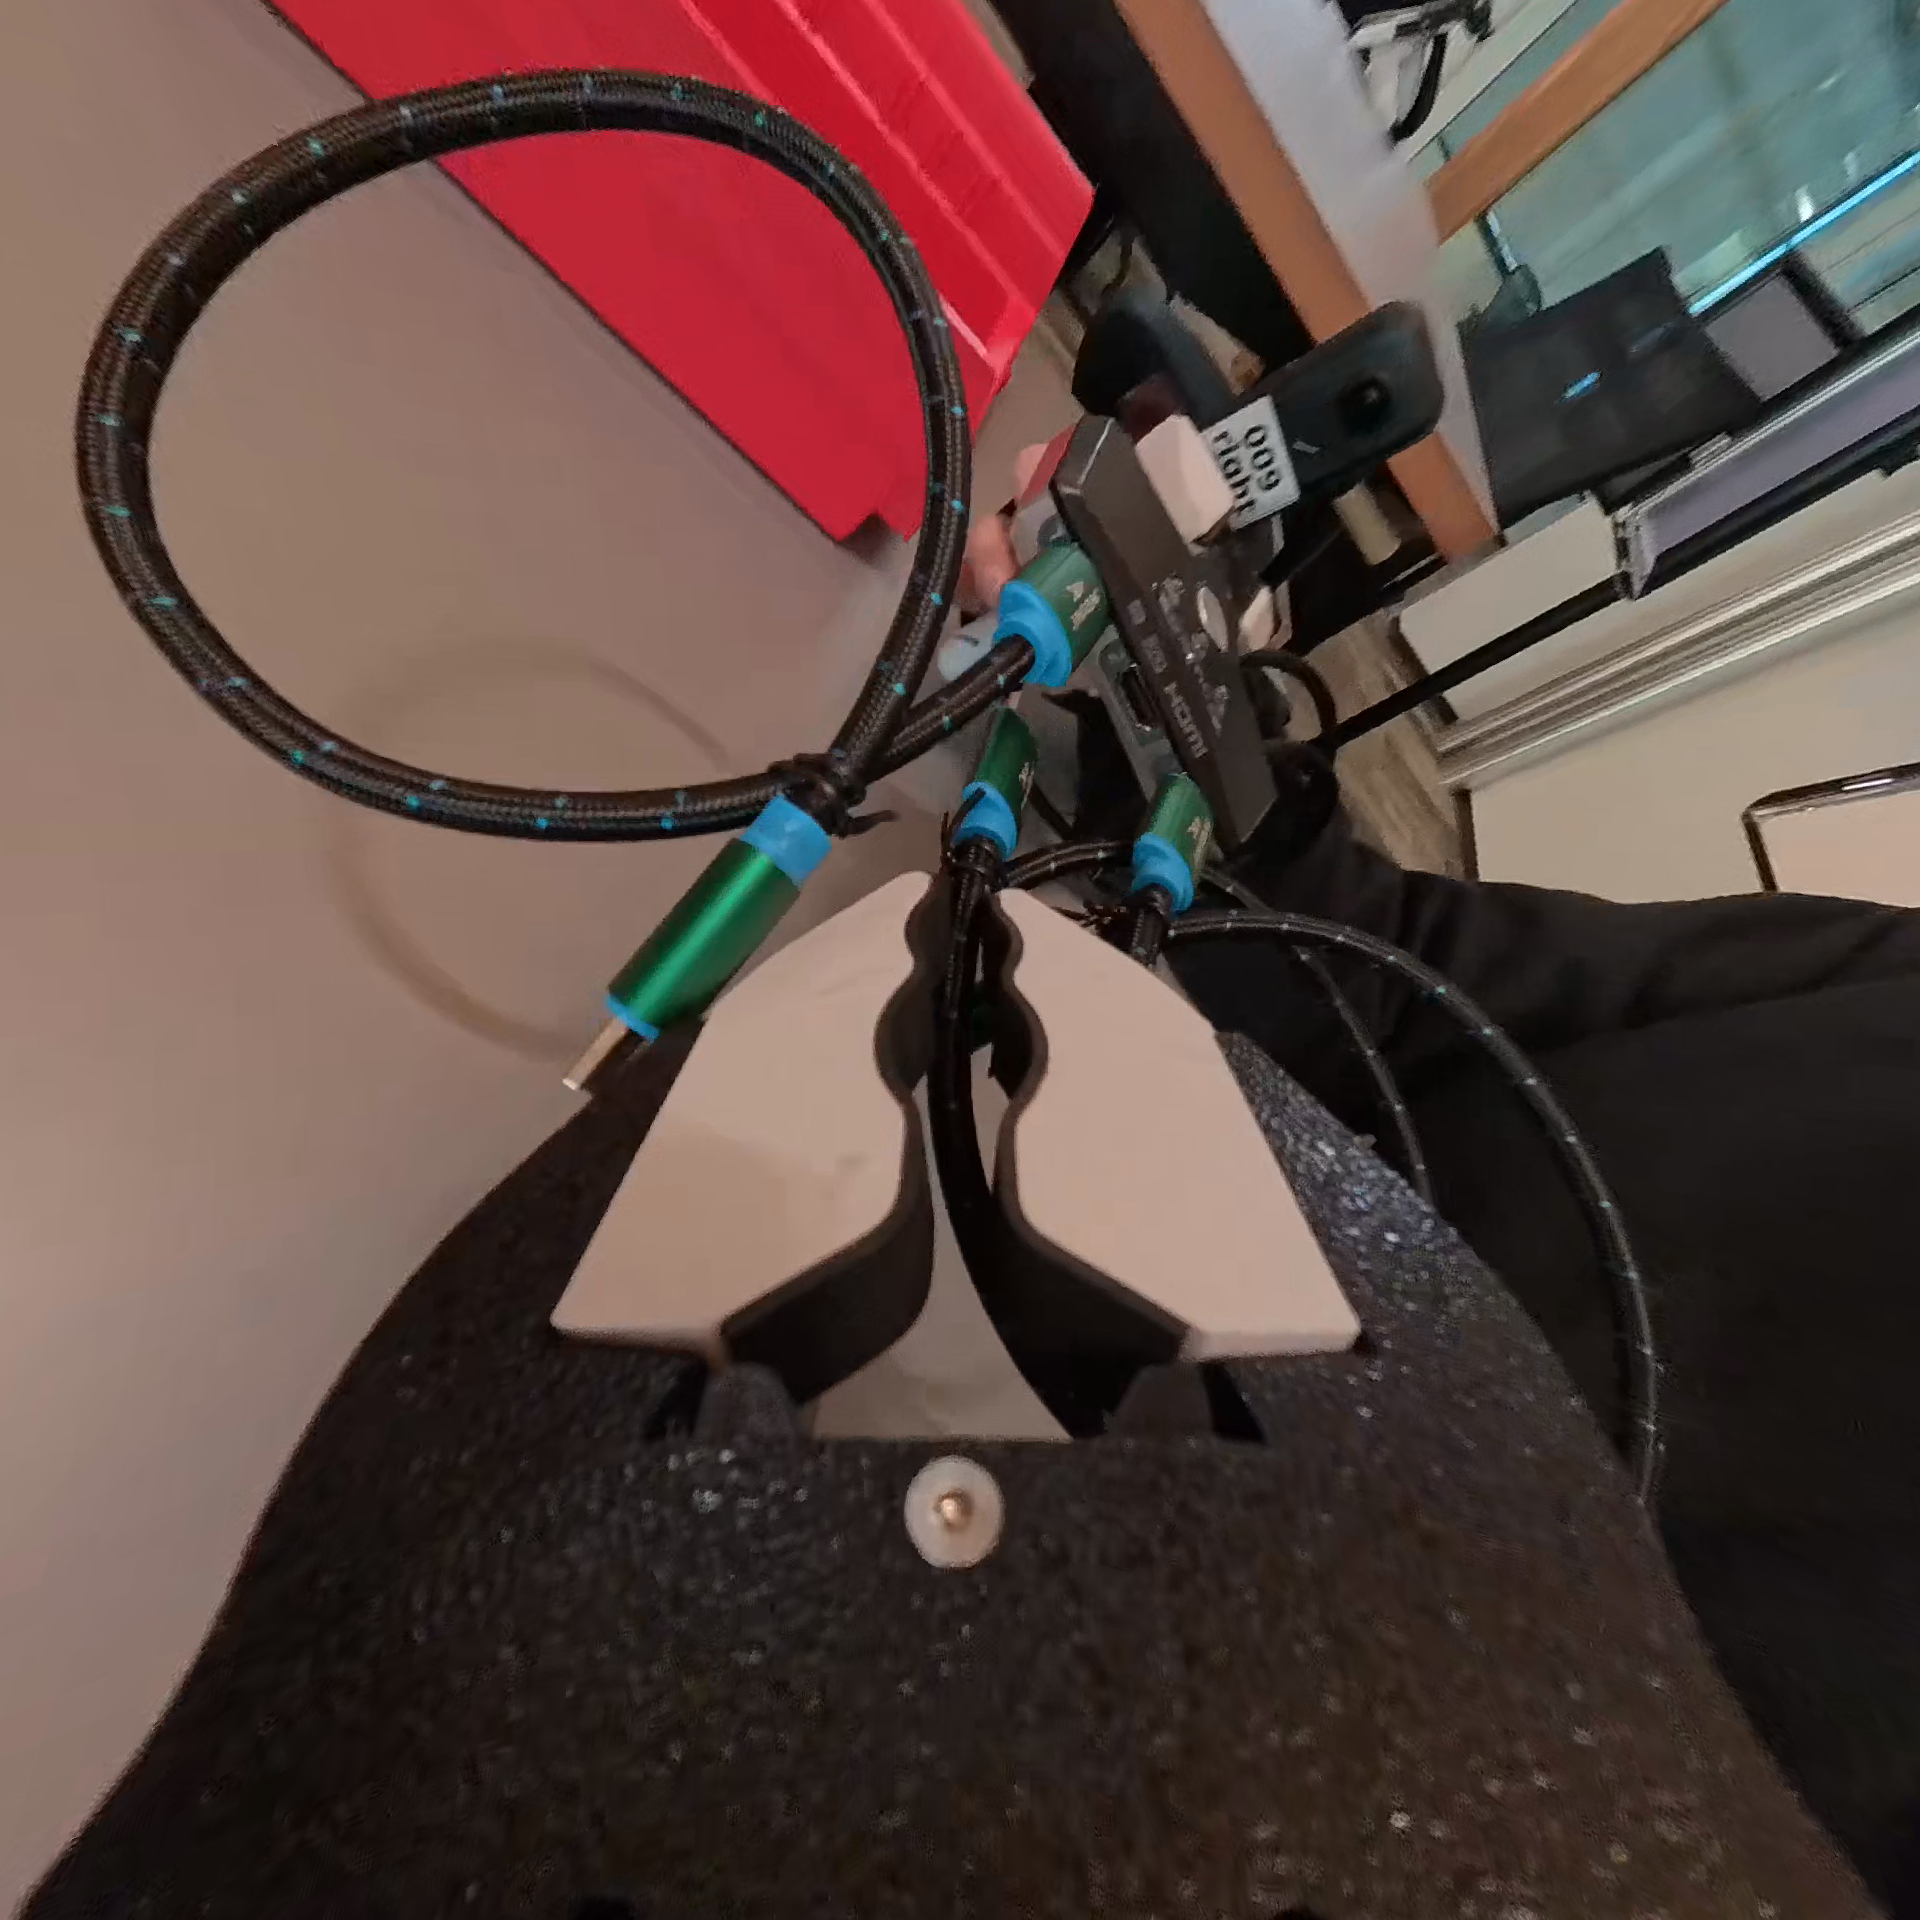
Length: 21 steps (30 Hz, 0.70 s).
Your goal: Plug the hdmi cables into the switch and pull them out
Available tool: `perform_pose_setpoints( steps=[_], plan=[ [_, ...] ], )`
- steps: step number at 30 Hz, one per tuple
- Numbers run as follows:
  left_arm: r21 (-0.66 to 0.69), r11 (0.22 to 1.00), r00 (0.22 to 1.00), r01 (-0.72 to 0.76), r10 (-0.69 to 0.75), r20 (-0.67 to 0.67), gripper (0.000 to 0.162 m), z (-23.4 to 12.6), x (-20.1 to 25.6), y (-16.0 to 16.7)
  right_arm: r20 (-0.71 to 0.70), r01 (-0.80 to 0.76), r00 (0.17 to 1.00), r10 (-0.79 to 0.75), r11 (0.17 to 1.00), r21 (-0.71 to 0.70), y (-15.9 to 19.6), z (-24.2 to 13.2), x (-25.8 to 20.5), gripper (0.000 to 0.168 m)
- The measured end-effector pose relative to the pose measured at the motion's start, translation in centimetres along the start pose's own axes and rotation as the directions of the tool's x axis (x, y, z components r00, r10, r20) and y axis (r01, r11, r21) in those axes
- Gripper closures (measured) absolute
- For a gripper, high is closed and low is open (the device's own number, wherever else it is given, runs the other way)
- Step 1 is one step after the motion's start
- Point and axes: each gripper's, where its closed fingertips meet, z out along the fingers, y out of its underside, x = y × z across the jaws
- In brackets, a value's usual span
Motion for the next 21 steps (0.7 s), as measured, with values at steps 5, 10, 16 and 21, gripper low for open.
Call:
perform_pose_setpoints(
  steps=[5, 10, 16, 21],
  plan=[
    [0.077, 0.995, 0.998, -0.066, 0.067, -0.015, 0.157, -0.5, 2.0, -1.4, 0.003, -0.017, 1.000, 0.017, 0.997, 0.076, -1.0, -0.4, 0.1, 0.147],
    [0.014, 0.994, 0.993, -0.104, 0.105, -0.062, 0.157, 0.1, 3.9, -1.0, 0.025, -0.033, 0.999, 0.030, 0.992, 0.121, -1.6, -0.7, -0.1, 0.147],
    [0.056, 0.991, 0.986, -0.119, 0.125, -0.107, 0.158, -0.2, 4.5, -1.7, 0.031, -0.034, 0.999, 0.031, 0.990, 0.134, -1.9, -0.6, -0.3, 0.147],
    [0.101, 0.988, 0.978, -0.119, 0.134, -0.158, 0.157, -0.3, 4.8, -1.6, 0.044, -0.032, 0.999, 0.026, 0.990, 0.138, -2.1, -0.5, -0.5, 0.147]
  ],
)
